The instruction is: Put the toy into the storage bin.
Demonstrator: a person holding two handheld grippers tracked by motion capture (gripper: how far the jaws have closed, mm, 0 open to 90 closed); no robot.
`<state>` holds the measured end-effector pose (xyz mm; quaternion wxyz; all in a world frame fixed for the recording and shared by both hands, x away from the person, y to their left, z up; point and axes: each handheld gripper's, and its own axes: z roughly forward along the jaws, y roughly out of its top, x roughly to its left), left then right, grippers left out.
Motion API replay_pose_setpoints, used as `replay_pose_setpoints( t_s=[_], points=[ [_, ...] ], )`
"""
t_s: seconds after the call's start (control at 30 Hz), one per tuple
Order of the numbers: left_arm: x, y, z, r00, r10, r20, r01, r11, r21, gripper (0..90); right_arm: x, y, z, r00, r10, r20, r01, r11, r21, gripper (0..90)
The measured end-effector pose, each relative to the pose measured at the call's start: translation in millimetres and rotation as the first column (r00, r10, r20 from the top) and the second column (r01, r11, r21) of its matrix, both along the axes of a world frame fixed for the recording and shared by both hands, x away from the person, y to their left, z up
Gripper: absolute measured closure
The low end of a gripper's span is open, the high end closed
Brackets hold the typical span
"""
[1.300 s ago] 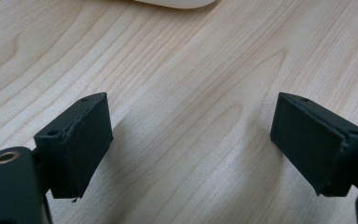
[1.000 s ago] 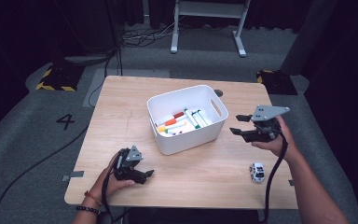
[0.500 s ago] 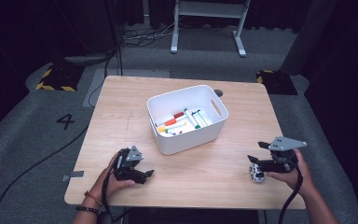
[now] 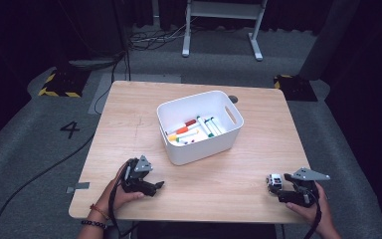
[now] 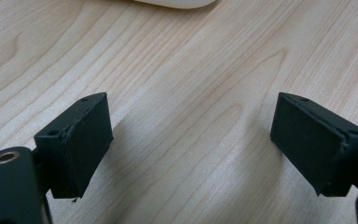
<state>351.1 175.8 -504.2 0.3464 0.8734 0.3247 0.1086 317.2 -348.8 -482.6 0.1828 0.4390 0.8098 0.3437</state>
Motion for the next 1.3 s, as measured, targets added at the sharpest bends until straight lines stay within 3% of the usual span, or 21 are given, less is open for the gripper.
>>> replay_pose_setpoints(
  t_s=[0.1,0.37,0.47,0.6,0.67,0.77,0.97,1.07,1.3],
  points=[
    [0.0,0.0,0.0,1.0000,0.000,0.000,0.000,1.0000,0.000,12.7,0.3,0.0,-10.2,0.9998,-0.003,-0.019,0.003,1.000,-0.003,30.5],
    [0.0,0.0,0.0,1.0000,0.000,0.000,0.000,1.0000,0.000,12.7,3.9,7.1,-17.7,0.9995,-0.011,0.029,0.011,1.000,-0.002,34.5],
    [0.1,0.0,0.0,1.0000,0.000,0.000,0.000,1.0000,0.000,12.7,11.3,7.1,-19.5,0.9972,0.048,0.058,-0.049,0.999,0.017,42.6],
    [0.0,-0.3,-0.3,1.0000,0.002,-0.004,-0.002,1.0000,-0.004,12.7,13.4,8.0,-20.4,0.9955,0.057,0.075,-0.058,0.998,0.008,37.2],
    [0.1,-0.3,-0.3,1.0000,0.002,-0.004,-0.002,1.0000,-0.004,12.7,11.8,7.4,-21.0,0.9959,0.026,0.087,-0.025,1.000,-0.014,29.4],
    [0.1,-0.3,-0.3,1.0000,0.002,-0.003,-0.002,1.0000,-0.004,12.7,7.2,2.3,-20.9,0.9978,-0.024,0.062,0.024,1.000,0.007,28.2],
    [-0.1,-0.4,-0.2,1.0000,0.003,-0.004,-0.003,1.0000,-0.003,12.7,2.2,-1.0,-20.2,0.9981,-0.033,0.052,0.033,0.999,0.011,35.4],
    [0.1,-0.2,-0.2,1.0000,0.002,-0.003,-0.002,1.0000,-0.002,12.6,0.5,-3.1,-20.0,0.9980,-0.006,0.063,0.005,1.000,0.021,48.1],
    [0.1,-0.2,-0.2,1.0000,0.002,-0.004,-0.002,1.0000,-0.002,12.6,-0.4,-4.2,-19.8,0.9974,0.013,0.070,-0.015,1.000,0.023,48.9]
  ],
)
